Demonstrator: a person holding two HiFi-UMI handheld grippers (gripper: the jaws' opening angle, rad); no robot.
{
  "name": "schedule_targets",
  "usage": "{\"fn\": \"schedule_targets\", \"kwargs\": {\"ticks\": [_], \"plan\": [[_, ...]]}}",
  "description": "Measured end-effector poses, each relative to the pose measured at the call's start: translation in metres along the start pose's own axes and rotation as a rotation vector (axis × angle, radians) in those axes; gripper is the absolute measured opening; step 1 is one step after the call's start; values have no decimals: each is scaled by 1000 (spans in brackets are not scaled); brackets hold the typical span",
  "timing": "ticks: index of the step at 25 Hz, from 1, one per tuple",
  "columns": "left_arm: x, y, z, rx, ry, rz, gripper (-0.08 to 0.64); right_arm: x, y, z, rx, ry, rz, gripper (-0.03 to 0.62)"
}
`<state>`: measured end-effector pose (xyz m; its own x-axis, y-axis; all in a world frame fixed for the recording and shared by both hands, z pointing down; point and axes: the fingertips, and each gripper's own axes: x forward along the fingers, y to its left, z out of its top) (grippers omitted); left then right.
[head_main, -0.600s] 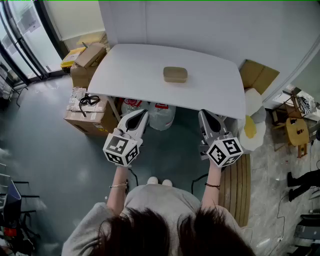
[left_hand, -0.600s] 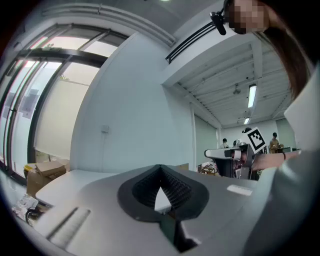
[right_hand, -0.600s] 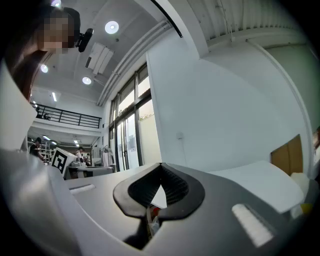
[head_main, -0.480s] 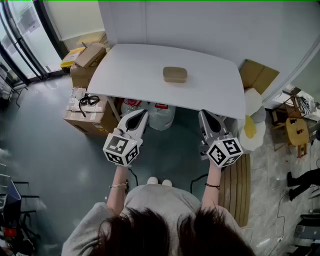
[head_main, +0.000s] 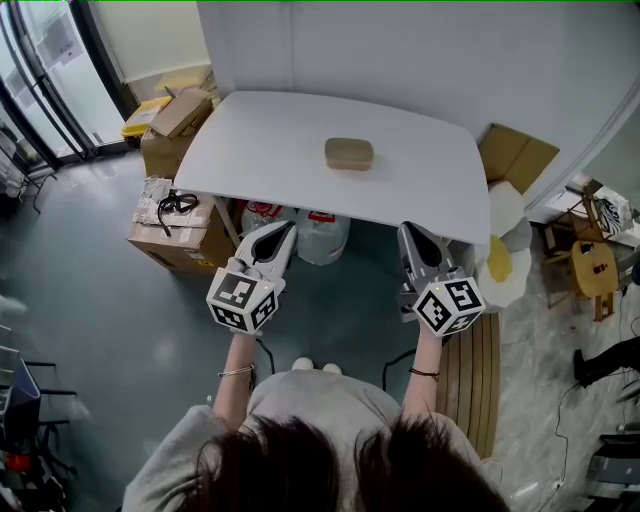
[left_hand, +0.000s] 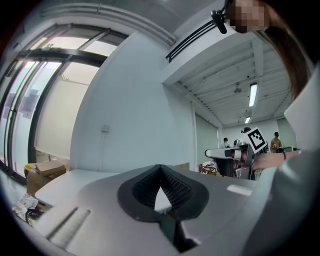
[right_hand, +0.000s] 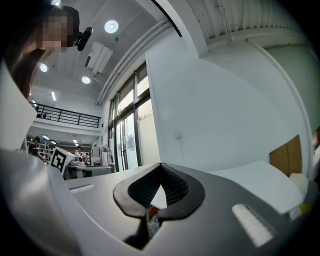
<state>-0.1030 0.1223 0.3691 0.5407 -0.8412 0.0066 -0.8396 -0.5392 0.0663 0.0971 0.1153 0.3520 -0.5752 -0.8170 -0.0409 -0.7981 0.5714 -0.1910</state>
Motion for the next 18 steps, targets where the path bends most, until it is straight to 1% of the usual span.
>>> {"fn": "schedule_targets", "kwargs": {"ticks": [5, 10, 15, 18], "plan": [[8, -4, -1, 1, 4, 10, -9, -1, -11, 1, 28, -1, 5, 14], [14, -9, -3, -1, 6, 23, -9, -4, -21, -1, 32, 9, 12, 14], [19, -25, -10, -3, 15, 21, -11, -11, -31, -2, 51, 6, 22, 14], [19, -26, -13, -10, 20, 30, -11, -9, -33, -2, 55, 4, 32, 14]]}}
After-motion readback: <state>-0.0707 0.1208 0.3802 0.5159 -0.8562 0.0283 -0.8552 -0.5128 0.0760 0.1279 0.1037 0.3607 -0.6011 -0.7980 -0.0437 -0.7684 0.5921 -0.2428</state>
